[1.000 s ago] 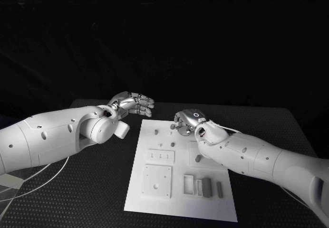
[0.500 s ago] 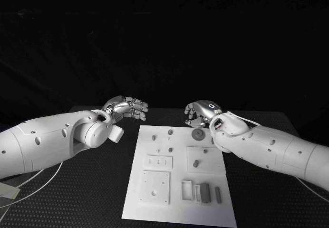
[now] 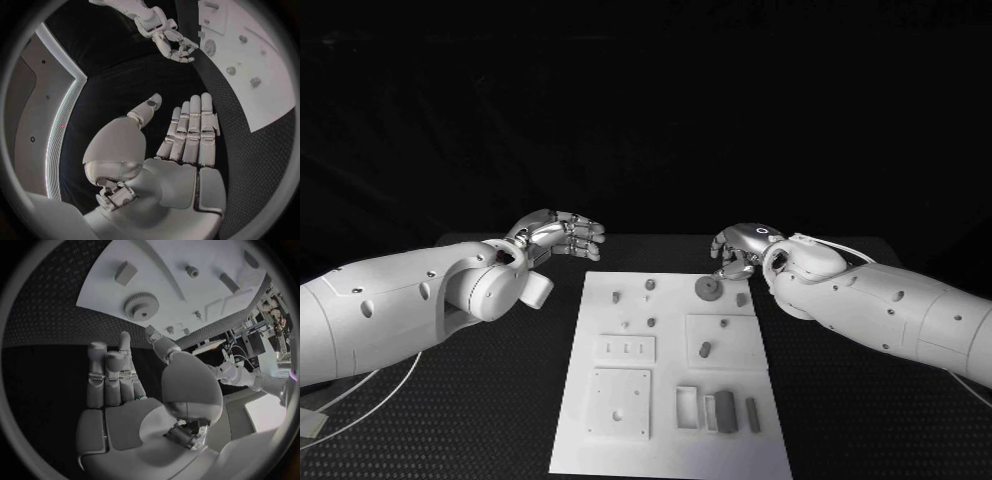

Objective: Assemble the parts on the task board

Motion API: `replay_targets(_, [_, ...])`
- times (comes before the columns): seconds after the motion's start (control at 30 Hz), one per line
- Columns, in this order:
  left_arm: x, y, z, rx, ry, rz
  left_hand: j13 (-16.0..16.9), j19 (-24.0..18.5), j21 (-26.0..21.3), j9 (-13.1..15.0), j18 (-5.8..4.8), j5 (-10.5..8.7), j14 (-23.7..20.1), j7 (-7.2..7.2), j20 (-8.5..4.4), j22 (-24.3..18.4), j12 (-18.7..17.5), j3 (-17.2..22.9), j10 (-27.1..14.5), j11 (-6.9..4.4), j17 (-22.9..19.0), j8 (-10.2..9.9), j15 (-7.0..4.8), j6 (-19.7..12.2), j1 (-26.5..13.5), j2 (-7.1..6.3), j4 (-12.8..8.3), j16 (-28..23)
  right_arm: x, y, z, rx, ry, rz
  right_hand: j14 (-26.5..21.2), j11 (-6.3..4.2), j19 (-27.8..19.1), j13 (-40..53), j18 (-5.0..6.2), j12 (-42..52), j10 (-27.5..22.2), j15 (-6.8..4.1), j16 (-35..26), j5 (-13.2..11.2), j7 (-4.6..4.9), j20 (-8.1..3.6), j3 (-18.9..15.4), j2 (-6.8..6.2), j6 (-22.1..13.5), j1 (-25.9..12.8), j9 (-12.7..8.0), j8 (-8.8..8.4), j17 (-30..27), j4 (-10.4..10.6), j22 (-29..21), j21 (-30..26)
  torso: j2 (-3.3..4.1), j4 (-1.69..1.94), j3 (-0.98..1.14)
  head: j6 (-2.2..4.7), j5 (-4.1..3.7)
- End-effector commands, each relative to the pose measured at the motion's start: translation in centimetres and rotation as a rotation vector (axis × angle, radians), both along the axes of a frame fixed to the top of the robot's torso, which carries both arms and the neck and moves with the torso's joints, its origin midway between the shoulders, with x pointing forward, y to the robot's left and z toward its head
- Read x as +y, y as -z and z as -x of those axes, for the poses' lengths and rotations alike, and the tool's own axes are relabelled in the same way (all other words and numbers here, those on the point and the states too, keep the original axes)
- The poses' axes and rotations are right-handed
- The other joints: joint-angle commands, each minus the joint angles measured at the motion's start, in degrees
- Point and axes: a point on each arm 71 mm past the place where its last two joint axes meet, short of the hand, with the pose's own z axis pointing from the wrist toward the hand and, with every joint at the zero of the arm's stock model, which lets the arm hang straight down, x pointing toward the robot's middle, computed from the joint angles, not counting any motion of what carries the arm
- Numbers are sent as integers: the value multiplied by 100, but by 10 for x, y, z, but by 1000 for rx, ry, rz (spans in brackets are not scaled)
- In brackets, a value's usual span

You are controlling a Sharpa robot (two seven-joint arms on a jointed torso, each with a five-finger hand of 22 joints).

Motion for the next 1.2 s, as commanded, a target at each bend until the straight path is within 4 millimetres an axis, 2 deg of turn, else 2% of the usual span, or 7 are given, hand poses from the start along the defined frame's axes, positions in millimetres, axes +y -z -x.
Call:
replay_targets(0.03, [-3,-2,0,-13,24,6,7,-5,-38,-8,54,-28,21,59,-22,9,-24,14,38,-11,12,-31,-2,3,15,-2,-18,-39,0,5,2,63,-33,47,-5,-81,56,961,397,769,-93,-46,125,-11,-64,-29,-117,3,-22,-14,-10,-45,64,24,107,28,5,5,-5,-16,-54])
replay_targets(0.17, [-3,-1,0,-8,28,5,7,-2,-40,-11,54,-29,24,87,-22,13,-32,12,35,-8,19,-42,-2,-4,14,-5,-16,-45,-2,9,3,78,-31,54,-22,-125,78,2527,397,2220,-620,-102,476,-6,-107,-60,-156,-19,-38,-33,-16,-77,338,58,115,113,3,10,-10,-23,-57])
replay_targets(0.37, [-5,-1,0,-8,35,1,3,-4,-45,-11,52,-31,23,91,-21,15,-48,8,20,0,26,-43,0,5,2,-2,-8,-55,-2,18,3,96,-42,57,95,-95,116,3699,397,3957,-612,-62,1129,-9,-75,-94,-147,116,0,-110,5,-73,929,48,108,234,1,15,-11,-49,-56])
replay_targets(0.53, [-6,-1,-1,-8,37,1,3,-5,-46,-11,51,-32,23,92,-20,16,-51,7,17,1,28,-45,0,6,0,-2,-6,-57,2,24,3,108,-49,54,326,-81,177,4021,397,4648,-393,-44,1363,-9,-67,-139,-119,174,2,-117,11,-73,1467,34,117,297,3,29,-19,-63,-73])
replay_targets(0.9, [-8,-1,-1,-6,41,0,2,-5,-49,-12,52,-34,24,105,-21,18,-59,5,12,5,33,-50,0,5,-4,-3,-5,-63,4,40,5,127,-47,53,396,-80,205,4177,397,5038,-241,-42,1456,-8,-68,-168,-100,284,33,-95,22,-55,1659,-13,121,353,2,20,-24,-82,-68])
replay_targets(1.07, [-9,-1,-2,-7,40,0,2,-5,-51,-13,52,-35,24,116,-20,19,-63,3,9,6,37,-54,0,3,-7,-5,-3,-66,5,40,6,124,-49,52,393,-79,201,4179,397,5091,-231,-40,1467,-8,-67,-174,-90,355,79,-75,33,-31,1670,-33,120,368,-2,12,-15,-87,-64])
replay_targets(1.2, [-10,-1,-1,-6,44,1,1,-5,-52,-14,52,-35,25,125,-20,21,-66,2,7,8,39,-58,1,1,-9,-6,-2,-68,4,40,5,124,-44,57,396,-76,195,4173,397,5132,-225,-36,1478,-8,-64,-177,-82,450,112,-58,39,-16,1690,-40,120,384,-4,20,-26,-106,-85])
